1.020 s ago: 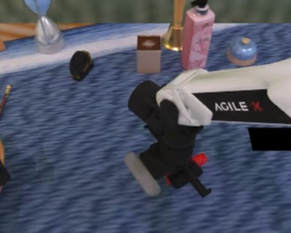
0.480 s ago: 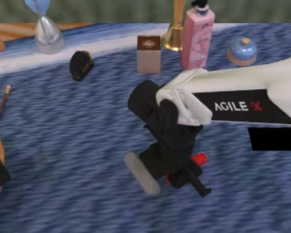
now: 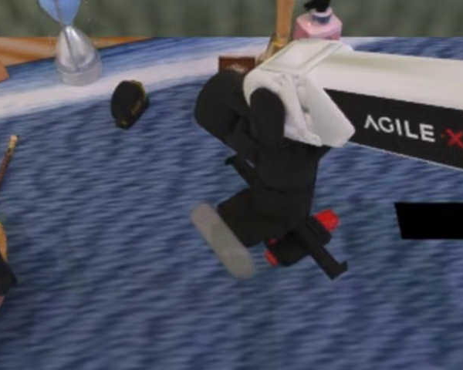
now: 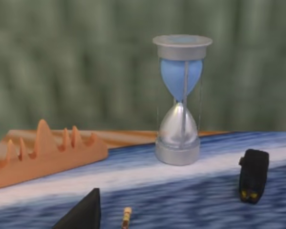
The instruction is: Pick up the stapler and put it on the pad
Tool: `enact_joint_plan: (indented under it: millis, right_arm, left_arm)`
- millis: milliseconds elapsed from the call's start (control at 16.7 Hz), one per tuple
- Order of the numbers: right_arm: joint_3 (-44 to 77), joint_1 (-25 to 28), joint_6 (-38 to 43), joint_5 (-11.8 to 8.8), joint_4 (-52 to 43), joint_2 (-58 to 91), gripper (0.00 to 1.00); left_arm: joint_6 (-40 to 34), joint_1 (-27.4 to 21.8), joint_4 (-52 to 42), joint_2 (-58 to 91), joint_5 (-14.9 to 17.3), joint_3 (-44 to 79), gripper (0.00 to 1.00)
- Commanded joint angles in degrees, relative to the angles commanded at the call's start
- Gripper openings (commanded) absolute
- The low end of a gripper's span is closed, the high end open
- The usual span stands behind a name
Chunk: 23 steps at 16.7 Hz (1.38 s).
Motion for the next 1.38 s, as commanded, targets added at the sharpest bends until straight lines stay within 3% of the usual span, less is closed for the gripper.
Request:
enact_joint_plan:
  millis: [480,720,1020,1380]
  right_arm:
    - [1.72,-0.34,0.95,0.09,-1.88,-1.18,0.0]
    - [3.57,-2.16,8.99,1.23,-0.12,-1.04,0.0]
    - [6.42,-7.9,32.91,3.29,3.16,-1.04,0.0]
    - [6.16,-18.26,77.44,5.18,4.98,-1.48,0.0]
  left_arm:
    - [0.0,0.0,0.0,0.0,0.0,0.0,1.0]
    - [0.0,0.0,0.0,0.0,0.0,0.0,1.0]
    - [0.0,0.0,0.0,0.0,0.0,0.0,1.0]
    - [0.0,0.0,0.0,0.0,0.0,0.0,1.0]
